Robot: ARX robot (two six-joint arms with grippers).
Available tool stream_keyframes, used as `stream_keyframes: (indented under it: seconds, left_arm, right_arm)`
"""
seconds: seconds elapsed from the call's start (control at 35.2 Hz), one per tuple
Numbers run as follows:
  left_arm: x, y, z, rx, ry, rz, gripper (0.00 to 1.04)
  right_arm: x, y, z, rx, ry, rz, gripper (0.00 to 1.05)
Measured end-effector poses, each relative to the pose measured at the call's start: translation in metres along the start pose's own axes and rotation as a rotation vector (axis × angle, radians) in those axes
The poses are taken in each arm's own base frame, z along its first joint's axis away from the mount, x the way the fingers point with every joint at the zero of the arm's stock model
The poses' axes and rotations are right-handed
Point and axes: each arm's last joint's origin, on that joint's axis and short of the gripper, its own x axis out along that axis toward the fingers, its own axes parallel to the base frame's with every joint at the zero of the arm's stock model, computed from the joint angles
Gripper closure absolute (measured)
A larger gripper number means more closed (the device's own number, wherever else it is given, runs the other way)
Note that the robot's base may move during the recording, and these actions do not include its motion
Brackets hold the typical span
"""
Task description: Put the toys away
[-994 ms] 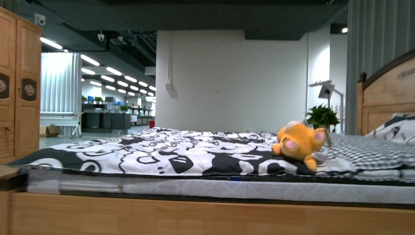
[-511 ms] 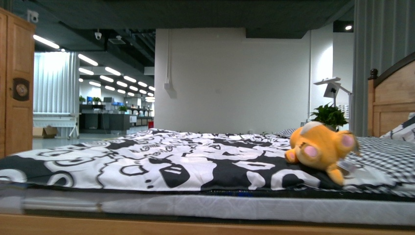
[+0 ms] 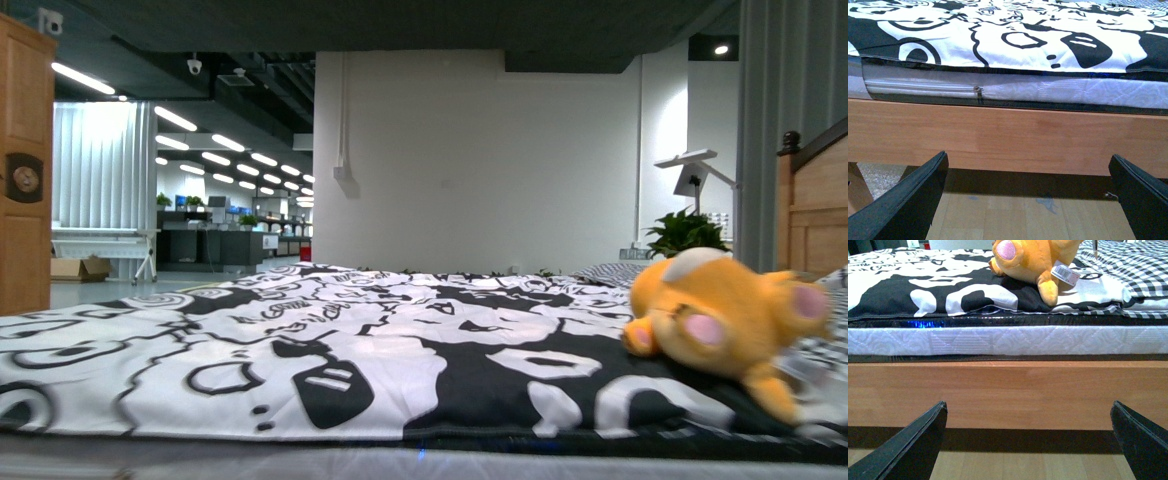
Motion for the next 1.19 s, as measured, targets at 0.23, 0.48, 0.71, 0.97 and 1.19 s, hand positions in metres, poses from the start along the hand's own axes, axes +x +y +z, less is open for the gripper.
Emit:
stream_keyframes:
  seconds: [0.23, 0.48, 0.71, 0.97, 1.19]
  left_arm:
    - [0.000, 0.000, 0.000, 0.000, 0.000, 0.001, 0.06]
    - [0.000, 0.000, 0.000, 0.000, 0.000, 0.001, 0.06]
    - [0.000, 0.000, 0.000, 0.000, 0.000, 0.001, 0.06]
    - [0.000, 0.000, 0.000, 0.000, 0.000, 0.000, 0.06]
    - [0.000, 0.000, 0.000, 0.000, 0.000, 0.000, 0.06]
  right_arm:
    - [0.000, 0.000, 0.000, 0.000, 0.000, 0.000, 0.06]
    - [0.000, 0.000, 0.000, 0.000, 0.001, 0.000, 0.06]
    - [0.003, -0.003, 0.009, 0.099, -0.068, 0.160, 0.06]
    - [0.037, -0.036, 0.050, 0.213, -0.174, 0.164, 0.06]
    - [0.069, -0.037, 0.090, 0.244, -0.224, 0.141, 0.06]
